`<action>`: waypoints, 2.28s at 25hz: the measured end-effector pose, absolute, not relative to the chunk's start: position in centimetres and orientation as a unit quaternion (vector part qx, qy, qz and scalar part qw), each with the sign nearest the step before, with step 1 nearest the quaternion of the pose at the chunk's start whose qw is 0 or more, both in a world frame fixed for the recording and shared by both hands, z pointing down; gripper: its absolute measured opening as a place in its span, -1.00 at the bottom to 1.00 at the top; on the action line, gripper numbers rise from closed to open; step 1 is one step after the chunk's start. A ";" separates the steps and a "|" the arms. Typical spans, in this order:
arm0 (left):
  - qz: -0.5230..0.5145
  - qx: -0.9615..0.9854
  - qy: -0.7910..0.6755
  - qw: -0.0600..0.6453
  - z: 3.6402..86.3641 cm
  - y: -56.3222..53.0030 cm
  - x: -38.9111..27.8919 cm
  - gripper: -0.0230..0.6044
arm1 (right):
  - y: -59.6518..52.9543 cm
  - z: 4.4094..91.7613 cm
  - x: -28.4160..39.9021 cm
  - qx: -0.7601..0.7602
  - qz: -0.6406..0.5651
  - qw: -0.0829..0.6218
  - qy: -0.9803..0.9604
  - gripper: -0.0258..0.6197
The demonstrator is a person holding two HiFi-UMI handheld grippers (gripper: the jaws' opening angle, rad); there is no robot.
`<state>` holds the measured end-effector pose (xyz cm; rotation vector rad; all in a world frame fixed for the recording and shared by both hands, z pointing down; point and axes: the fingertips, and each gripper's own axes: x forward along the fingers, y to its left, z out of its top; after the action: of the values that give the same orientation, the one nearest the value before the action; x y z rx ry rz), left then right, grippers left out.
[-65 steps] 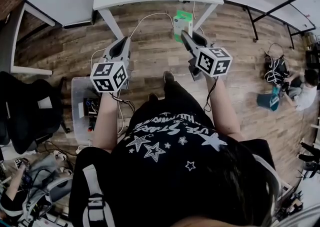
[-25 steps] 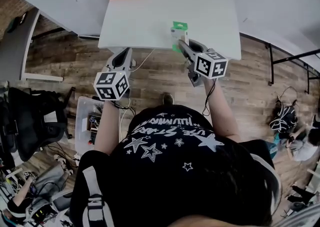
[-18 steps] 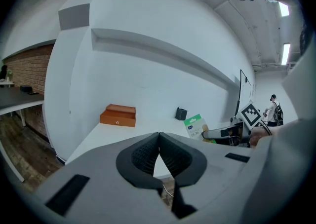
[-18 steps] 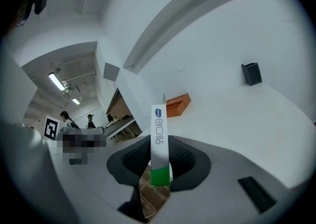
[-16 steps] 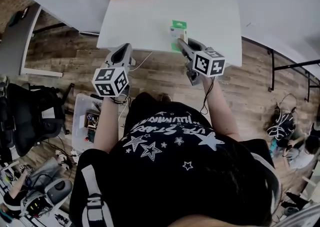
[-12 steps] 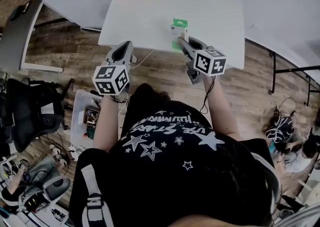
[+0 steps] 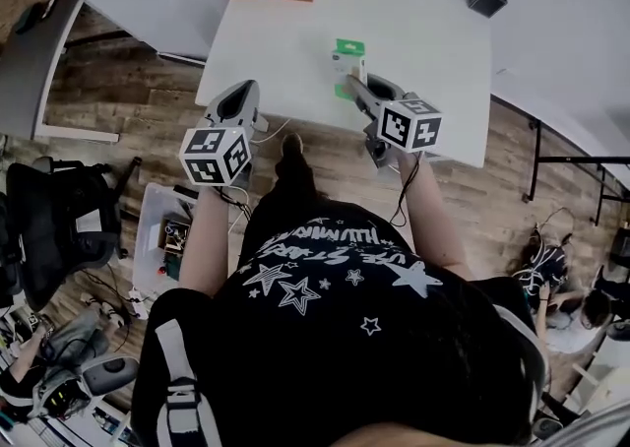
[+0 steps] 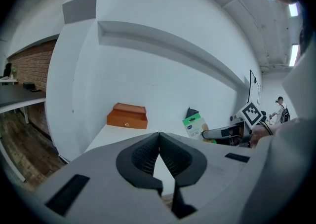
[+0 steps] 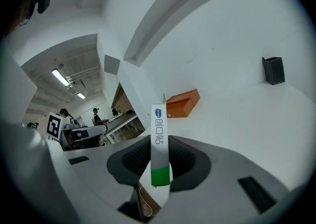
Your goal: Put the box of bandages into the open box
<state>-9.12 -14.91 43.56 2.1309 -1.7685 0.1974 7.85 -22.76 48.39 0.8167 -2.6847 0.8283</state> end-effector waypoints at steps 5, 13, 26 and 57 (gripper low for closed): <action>0.067 0.757 -0.623 0.186 43.4 -21.5 -12.1 -0.86 | -29.2 47.9 4.4 0.272 0.274 0.119 -0.915 -0.57; 0.058 0.754 -0.630 0.175 42.2 -28.8 -17.8 -0.87 | -37.6 46.4 -1.8 0.248 0.242 0.139 -0.927 -0.57; 0.048 0.744 -0.636 0.197 43.6 -38.4 -26.5 -0.86 | -51.4 46.1 -13.5 0.166 0.181 0.236 -0.940 -0.58; 0.060 0.725 -0.637 0.255 49.7 -45.8 -30.8 -0.86 | -56.0 56.3 -21.6 -0.030 0.076 0.471 -0.879 -0.50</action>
<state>-30.77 -45.85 49.69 1.9684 -1.7307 0.1620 -21.60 -56.04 56.30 -0.0741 -2.1524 0.1858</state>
